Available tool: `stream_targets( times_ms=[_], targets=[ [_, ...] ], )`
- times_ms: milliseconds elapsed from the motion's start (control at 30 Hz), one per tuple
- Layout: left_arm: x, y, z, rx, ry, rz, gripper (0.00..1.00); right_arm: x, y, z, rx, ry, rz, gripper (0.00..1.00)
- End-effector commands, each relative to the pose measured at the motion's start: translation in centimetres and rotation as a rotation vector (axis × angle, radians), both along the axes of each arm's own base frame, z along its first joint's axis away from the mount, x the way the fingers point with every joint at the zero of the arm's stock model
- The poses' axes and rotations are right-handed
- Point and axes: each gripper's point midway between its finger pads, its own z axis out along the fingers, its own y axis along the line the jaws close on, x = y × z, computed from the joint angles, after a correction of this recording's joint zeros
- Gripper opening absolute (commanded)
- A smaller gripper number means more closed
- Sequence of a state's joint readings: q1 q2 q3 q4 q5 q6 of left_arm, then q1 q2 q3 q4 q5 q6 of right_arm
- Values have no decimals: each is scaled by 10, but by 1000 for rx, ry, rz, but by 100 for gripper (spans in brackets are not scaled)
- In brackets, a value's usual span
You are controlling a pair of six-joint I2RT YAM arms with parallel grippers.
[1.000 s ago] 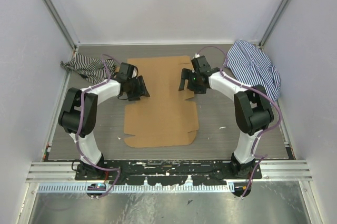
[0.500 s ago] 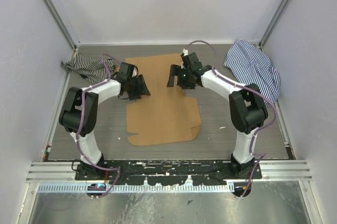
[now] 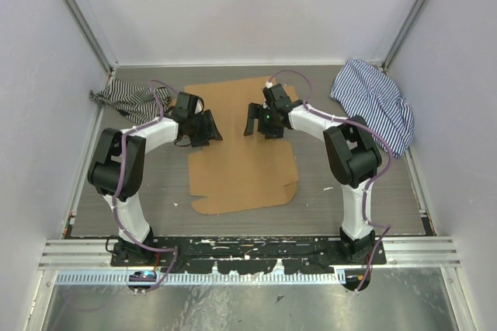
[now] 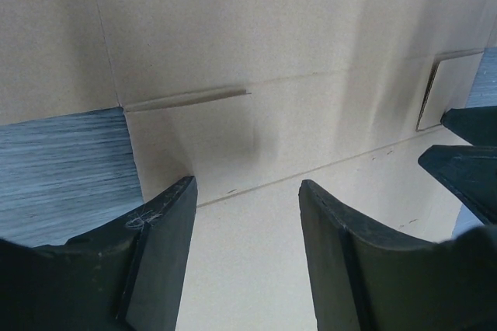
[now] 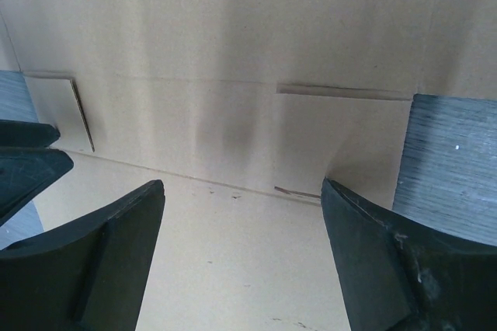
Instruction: Fold the paper box
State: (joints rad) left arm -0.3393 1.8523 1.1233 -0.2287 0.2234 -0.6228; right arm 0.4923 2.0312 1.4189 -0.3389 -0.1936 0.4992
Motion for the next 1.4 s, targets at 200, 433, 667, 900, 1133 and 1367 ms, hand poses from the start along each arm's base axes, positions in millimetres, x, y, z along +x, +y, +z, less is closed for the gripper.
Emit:
stream_targets(
  times_ms=[200, 433, 667, 900, 1133, 1367],
  targets=[
    [-30, 5, -19, 27, 99, -43, 61, 4, -5, 29, -15, -62, -6, 87],
    [-46, 1, -10, 43, 110, -96, 61, -23, -23, 46, -31, -56, -18, 86],
    [-55, 3, 28, 31, 31, -106, 71, -49, -55, 75, -89, -128, -60, 86],
    [-41, 56, 90, 237, -125, 55, 89, -27, -94, 105, -242, -226, -151, 89],
    [-15, 105, 80, 217, -61, 258, 92, 47, -125, 111, -184, -211, -223, 91],
    [18, 105, 53, 191, 9, 276, 90, 118, -142, 88, -107, -201, -244, 100]
  ],
)
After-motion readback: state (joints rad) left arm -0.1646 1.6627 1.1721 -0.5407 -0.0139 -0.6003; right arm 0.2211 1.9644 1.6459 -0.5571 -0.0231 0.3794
